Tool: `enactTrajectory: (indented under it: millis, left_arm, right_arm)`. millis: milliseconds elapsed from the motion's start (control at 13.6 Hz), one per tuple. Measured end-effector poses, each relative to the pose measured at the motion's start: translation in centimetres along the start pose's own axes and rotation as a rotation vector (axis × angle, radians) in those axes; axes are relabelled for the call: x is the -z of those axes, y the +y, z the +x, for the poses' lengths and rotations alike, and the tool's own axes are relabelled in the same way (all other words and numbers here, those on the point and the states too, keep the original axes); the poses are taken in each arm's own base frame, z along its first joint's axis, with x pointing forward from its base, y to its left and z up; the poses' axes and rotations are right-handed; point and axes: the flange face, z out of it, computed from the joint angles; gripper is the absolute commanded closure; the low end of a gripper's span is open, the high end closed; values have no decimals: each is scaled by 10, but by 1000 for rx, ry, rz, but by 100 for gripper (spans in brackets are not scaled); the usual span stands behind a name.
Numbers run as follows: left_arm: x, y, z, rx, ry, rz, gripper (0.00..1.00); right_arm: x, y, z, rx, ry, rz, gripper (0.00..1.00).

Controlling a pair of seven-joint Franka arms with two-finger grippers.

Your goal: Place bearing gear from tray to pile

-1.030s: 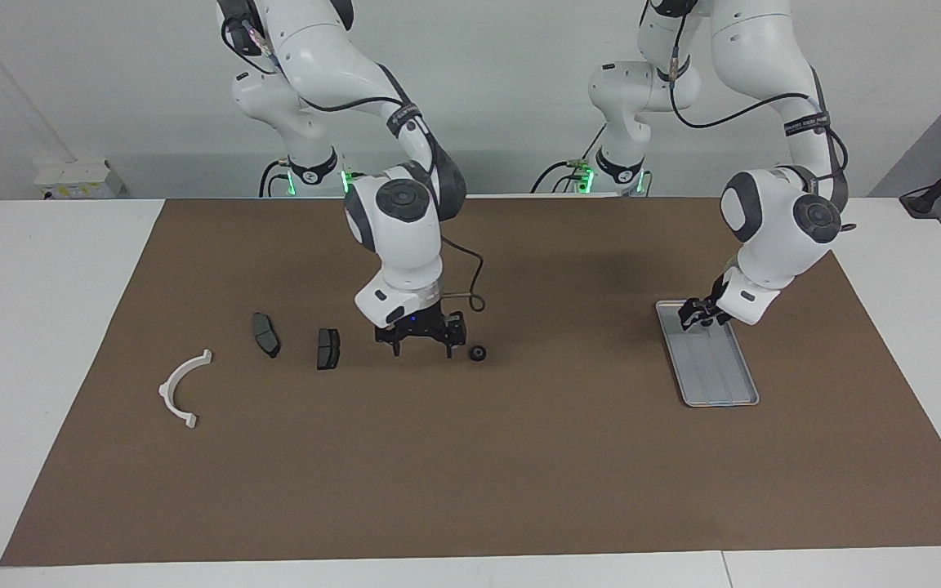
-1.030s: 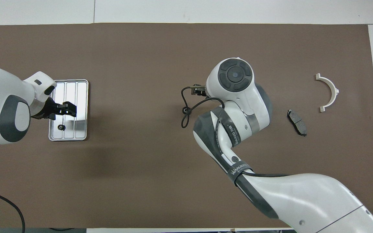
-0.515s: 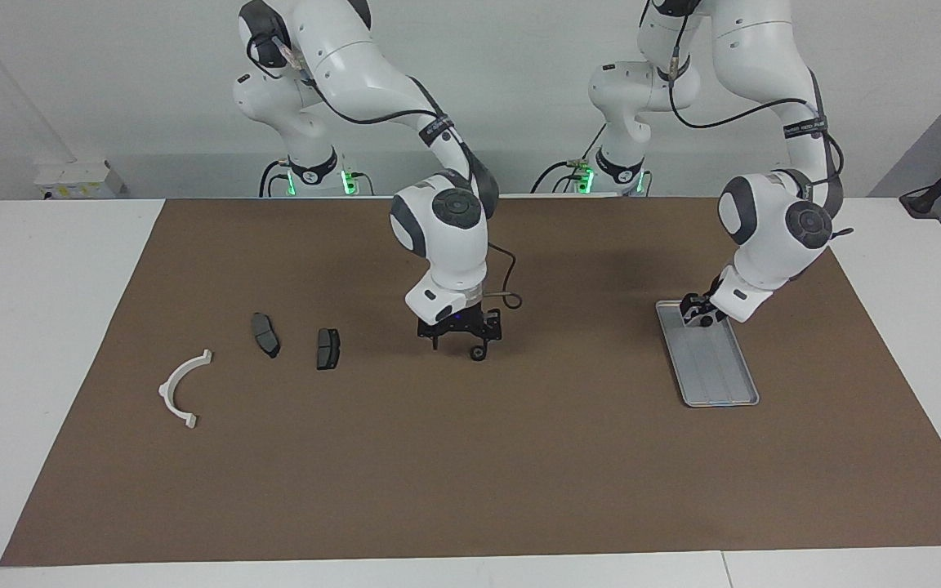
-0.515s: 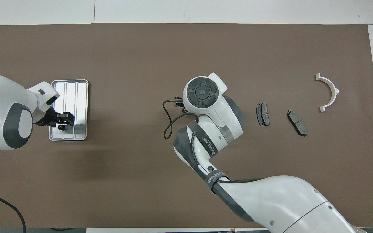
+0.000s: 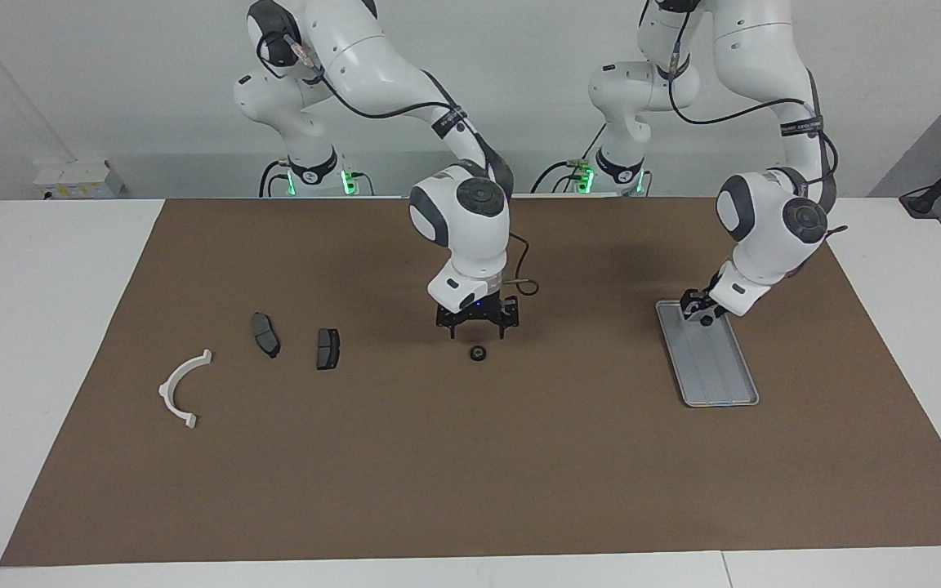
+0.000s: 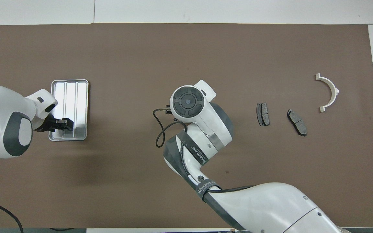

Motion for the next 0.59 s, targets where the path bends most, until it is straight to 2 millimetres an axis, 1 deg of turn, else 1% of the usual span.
enactTrajectory:
  millis: [147,294,442,589]
  left_arm:
    - [-3,0,-1,0,0,0,31]
    - [-5,-1,-2,2,7,0,34]
    - [-6,-2,-2,5,11,1,35]
    - [-6,-3,-2,5,17,1,39]
  right_arm:
    - [-4,3,1,-4,-5,-6,0]
    - [-9,5,1,-6,-8,-10,0]
    - [-16,3,2,-6,1,-2,0]
    - [-24,2,3,-5,5,2,0]
